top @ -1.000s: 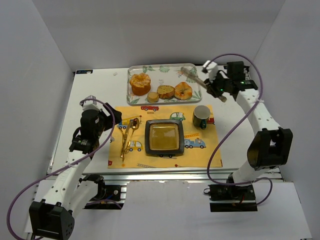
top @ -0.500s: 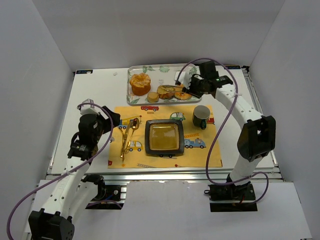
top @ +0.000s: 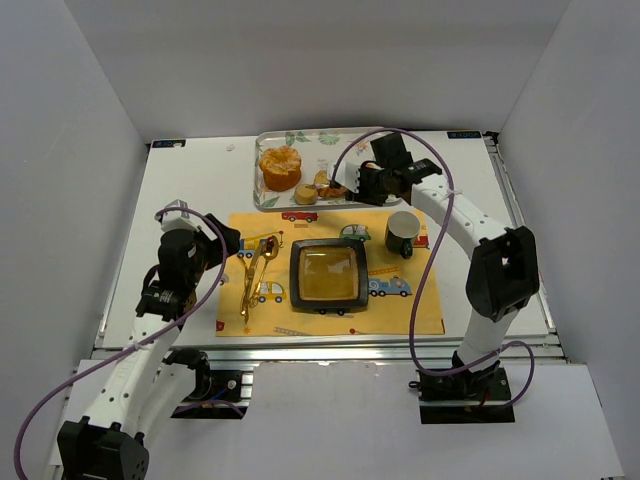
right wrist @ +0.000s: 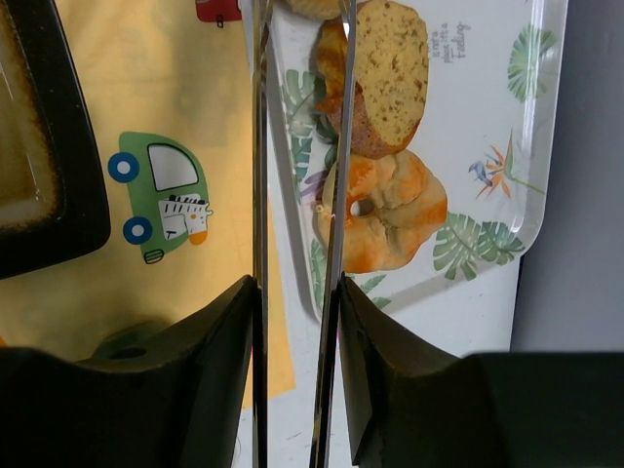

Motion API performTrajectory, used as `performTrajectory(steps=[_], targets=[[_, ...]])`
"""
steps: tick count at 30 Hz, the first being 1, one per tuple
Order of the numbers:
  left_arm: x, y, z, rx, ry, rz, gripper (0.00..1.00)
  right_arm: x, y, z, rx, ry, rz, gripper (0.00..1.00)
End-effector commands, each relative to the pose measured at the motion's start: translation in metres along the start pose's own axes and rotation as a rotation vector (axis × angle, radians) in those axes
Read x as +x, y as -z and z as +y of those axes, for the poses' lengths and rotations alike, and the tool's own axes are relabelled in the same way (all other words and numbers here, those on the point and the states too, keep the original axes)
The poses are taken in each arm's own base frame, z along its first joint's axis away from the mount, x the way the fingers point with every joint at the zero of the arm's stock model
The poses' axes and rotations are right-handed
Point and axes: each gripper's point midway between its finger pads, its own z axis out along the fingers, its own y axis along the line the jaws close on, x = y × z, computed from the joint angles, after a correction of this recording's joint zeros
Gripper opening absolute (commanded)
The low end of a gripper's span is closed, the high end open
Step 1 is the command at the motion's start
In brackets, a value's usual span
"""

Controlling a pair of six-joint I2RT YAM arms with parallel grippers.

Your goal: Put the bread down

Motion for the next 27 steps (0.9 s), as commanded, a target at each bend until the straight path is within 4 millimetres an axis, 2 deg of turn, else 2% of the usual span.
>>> performTrajectory(steps=[1,5,7,14,20,21,23,24,27], targets=[[-0.003,0.002,0.004,-0.013,0.005,-0.018,0.92,-0.007,0.003,-0.022,0.073,0.03,-0.006,0.44],[-0.004,0.001,0.002,-0.007,0.007,-0.022,0.92,0.003,0.004,-0.032,0.119,0.039,0.026,0.44],[-0.005,0.001,0.002,-0.007,0.008,-0.025,0.92,-0.001,0.008,-0.04,0.146,0.044,-0.001,0.43],[-0.005,-0.003,0.0,-0.003,-0.001,-0.017,0.92,-0.04,0.005,-0.06,0.236,0.157,-0.105,0.42],[-0.004,-0.001,0.003,-0.01,0.006,-0.023,0.92,-0.063,-0.016,-0.064,0.221,0.216,-0.125,0.44],[-0.004,0.0,0.003,-0.01,0.011,-0.029,0.92,-0.073,-0.016,-0.073,0.234,0.224,-0.137,0.44],[-0.004,0.001,0.004,-0.011,0.016,-0.032,0.92,-0.07,-0.026,-0.069,0.211,0.22,-0.122,0.45],[-0.003,0.001,0.005,-0.012,0.016,-0.031,0.92,-0.078,-0.024,-0.075,0.224,0.228,-0.134,0.45],[-0.002,0.002,0.006,-0.012,0.021,-0.034,0.92,-0.083,-0.032,-0.076,0.219,0.234,-0.141,0.45]])
